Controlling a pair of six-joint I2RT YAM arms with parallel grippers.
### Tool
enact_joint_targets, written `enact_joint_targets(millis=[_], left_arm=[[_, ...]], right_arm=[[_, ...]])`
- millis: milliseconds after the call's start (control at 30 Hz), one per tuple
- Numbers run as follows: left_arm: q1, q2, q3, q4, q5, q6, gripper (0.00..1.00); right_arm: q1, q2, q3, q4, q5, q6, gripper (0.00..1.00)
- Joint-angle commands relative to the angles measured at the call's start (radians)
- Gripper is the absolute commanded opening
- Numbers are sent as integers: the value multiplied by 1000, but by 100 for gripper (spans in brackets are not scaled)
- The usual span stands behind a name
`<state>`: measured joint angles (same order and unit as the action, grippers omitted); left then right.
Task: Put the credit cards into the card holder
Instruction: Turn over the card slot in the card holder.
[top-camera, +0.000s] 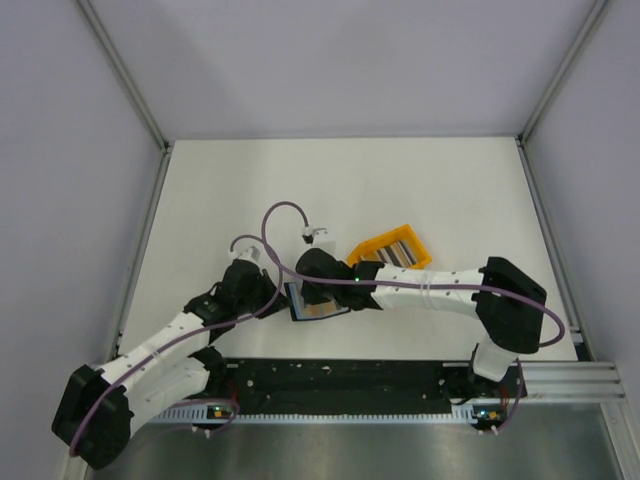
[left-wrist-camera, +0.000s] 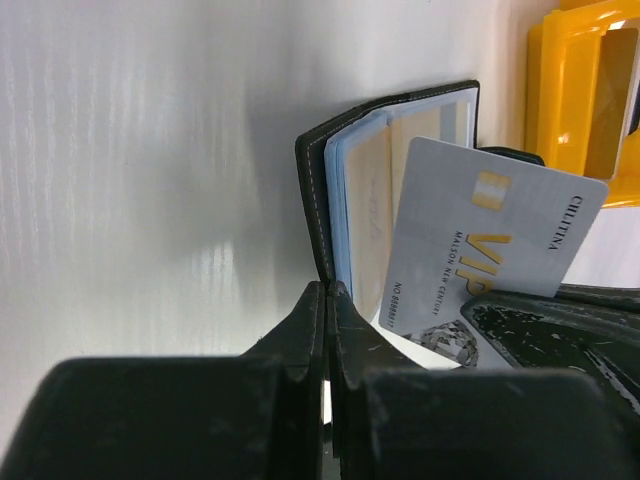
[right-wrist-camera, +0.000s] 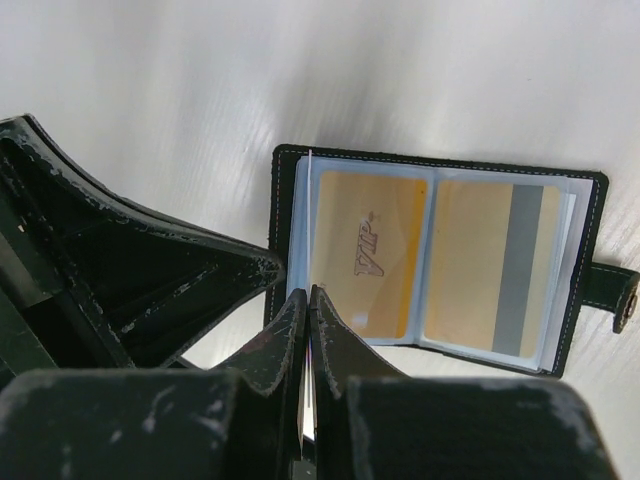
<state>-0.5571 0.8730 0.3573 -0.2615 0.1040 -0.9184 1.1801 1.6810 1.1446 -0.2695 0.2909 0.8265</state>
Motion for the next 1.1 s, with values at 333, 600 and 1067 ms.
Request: enact_joint_targets(millis=[333,600,1067], left_arm=[[-1,-19,-8,57,19,-30,0],[0,-19,-11,62,22,-33,0],[-1,-11,-18,71,22,-33,0]], right_arm=[[29,49,66,53,51,23,0],[32,46,63,55,62,23,0],[33,23,50,73,74,13,0]])
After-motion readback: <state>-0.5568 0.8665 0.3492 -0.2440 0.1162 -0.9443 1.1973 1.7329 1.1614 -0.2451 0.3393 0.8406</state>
